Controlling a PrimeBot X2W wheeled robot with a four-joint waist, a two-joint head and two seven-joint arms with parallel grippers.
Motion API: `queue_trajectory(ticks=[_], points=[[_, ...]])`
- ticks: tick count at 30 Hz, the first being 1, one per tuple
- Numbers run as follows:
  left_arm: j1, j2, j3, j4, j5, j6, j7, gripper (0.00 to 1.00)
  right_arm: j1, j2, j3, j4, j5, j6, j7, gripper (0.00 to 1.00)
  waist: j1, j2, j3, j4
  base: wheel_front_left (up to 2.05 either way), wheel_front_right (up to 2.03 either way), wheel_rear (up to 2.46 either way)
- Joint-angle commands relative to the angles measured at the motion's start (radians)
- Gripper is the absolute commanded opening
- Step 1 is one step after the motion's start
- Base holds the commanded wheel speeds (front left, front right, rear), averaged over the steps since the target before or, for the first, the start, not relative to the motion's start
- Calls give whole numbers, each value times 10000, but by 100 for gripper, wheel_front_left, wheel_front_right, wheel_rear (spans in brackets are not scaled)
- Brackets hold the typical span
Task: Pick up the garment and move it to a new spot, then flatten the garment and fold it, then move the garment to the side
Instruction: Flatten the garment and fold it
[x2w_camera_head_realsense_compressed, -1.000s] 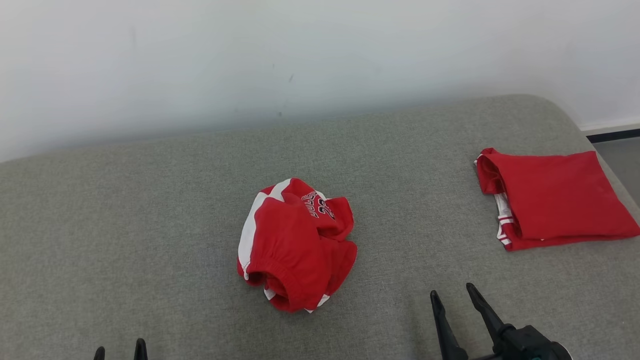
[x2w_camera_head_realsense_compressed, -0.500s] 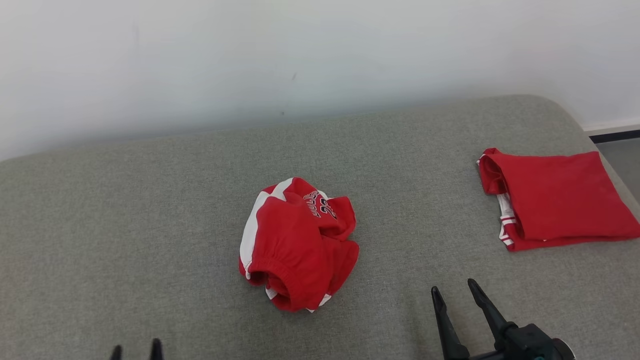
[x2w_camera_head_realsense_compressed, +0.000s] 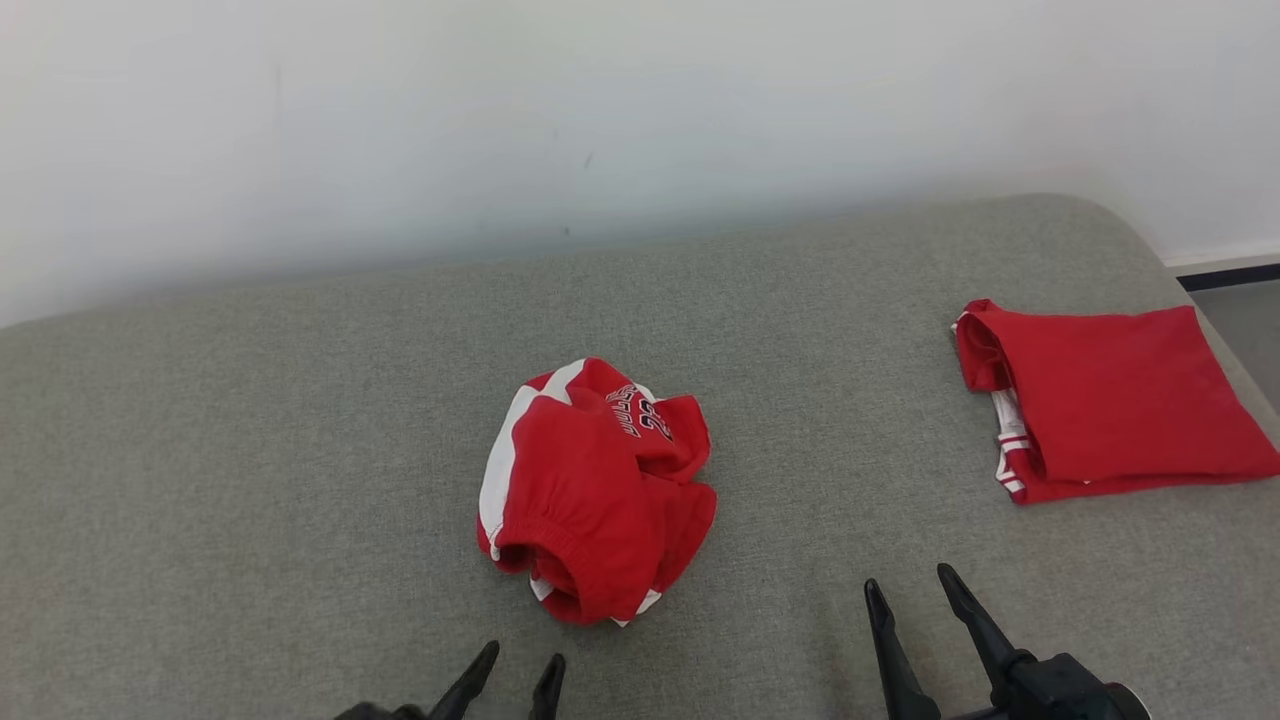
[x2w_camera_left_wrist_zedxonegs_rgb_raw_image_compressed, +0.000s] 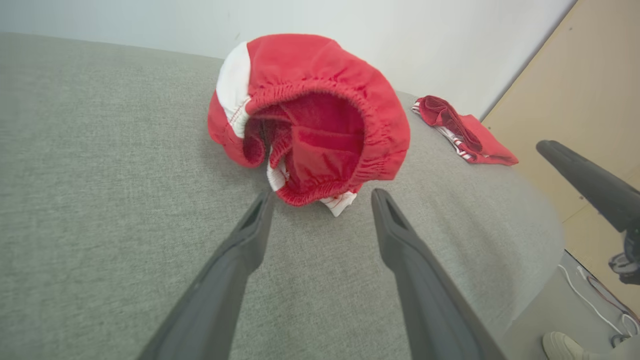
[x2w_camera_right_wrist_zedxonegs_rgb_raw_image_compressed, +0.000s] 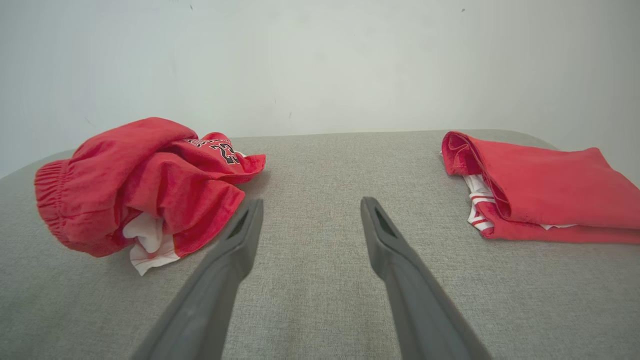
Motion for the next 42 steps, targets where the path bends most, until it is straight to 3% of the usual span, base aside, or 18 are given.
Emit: queue_trajectory(ticks=[1, 8, 18, 19, 20, 32, 36, 42], points=[[-334, -59, -169, 131, -53, 10, 61, 100, 15, -20, 5, 3, 7, -30, 1, 100, 0, 0, 36, -71, 0, 0, 0], [-1544, -232, -1044, 1147, -439, 10, 301, 100, 9, -20, -10, 3, -102, -30, 1, 100, 0, 0, 117, -401, 0, 0, 0], [-2560, -329, -1502, 2331, -694, 11, 76, 100, -16, -20, 37, -1, -44, -30, 1, 100, 0, 0, 185, -860, 0, 0, 0], [-2636, -326, -1577, 2380, -717, 11, 65, 44, -22, -20, 20, -10, -32, -30, 1, 100, 0, 0, 187, -892, 0, 0, 0], [-2703, -321, -1650, 2366, -764, 11, 38, 0, -30, -20, 24, -15, -25, -30, 1, 100, 0, 0, 188, -928, 0, 0, 0], [-4118, -448, -2040, 1162, -1407, 9, -233, 0, -72, -20, 21, -1, 19, -30, 1, 100, 0, 0, 168, -1119, 0, 0, 0], [-5337, -667, -2172, 824, -1673, 11, -38, 0, -66, -22, 114, -10, 94, -30, 1, 100, 0, 0, 216, -1252, 0, 0, 0], [-6915, -1447, -1946, 517, -2496, 9, -166, 0, -159, -20, 339, 78, 245, -30, 1, 100, 0, 0, 323, -1557, 0, 0, 0]])
